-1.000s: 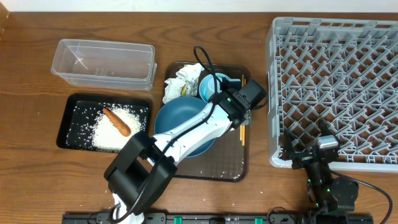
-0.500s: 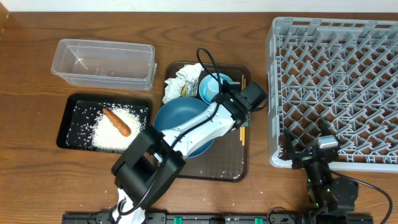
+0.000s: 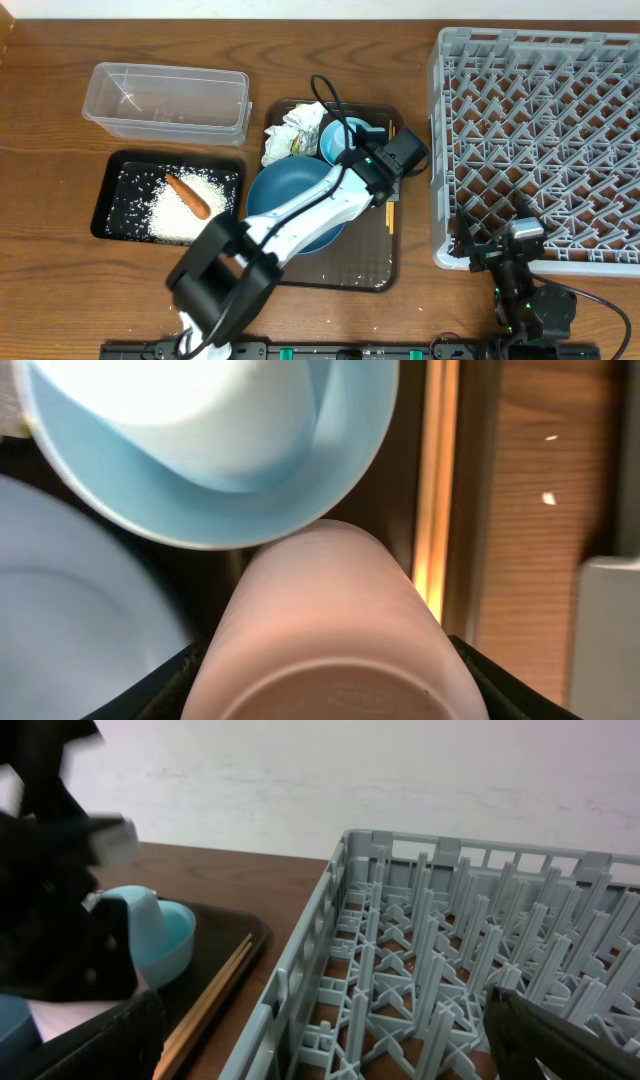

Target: Sort waste into correct bins and load items into the dishwasher rack

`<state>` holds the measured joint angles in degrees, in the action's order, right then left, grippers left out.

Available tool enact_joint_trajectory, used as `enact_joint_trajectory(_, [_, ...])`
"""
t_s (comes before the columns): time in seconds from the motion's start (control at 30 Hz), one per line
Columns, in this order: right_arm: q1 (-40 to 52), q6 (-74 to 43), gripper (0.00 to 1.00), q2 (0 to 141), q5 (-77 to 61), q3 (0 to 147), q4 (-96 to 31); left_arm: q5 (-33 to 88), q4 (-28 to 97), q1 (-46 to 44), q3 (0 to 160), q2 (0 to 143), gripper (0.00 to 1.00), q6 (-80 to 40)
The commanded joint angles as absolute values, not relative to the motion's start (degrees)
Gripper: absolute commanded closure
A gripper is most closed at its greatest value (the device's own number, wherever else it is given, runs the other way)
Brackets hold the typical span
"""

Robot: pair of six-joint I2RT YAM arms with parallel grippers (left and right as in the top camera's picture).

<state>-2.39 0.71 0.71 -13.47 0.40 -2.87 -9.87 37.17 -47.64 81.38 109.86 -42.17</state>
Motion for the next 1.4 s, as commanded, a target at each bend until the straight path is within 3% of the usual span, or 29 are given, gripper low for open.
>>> enact_joint_trajectory(0.0, [-3.4,1.6,0.01,0.3,-13.5,0.3,-3.1,-11.2,38.9,-47.6,81.3,104.7,0.44,-42.3])
enact_joint_trajectory(0.23, [-3.4,1.6,0.01,0.3,-13.5,0.3,-3.1,-11.3,42.3,-44.4,81.3,97.3,0.44,-42.2])
enact_joint_trajectory(0.63, [-3.4,1.6,0.01,0.3,-13.5,0.3,-3.1,-14.2,46.3,-23.8,81.2,93.6,0.44,-41.2])
enact_joint_trajectory(0.87, [-3.4,1.6,0.01,0.3,-13.5,0.3,-3.1,-8.7,50.6,-14.6,81.2,93.6,0.45,-41.2])
enact_joint_trajectory(1.17, [-3.4,1.6,0.01,0.3,-13.5,0.3,-3.1,4.3,50.7,-16.4,81.2,93.6,0.5,-39.3])
enact_joint_trajectory(1.37, [-3.4,1.6,0.01,0.3,-13.5,0.3,-3.1,9.6,51.7,-26.1,81.2,93.6,0.5,-38.4])
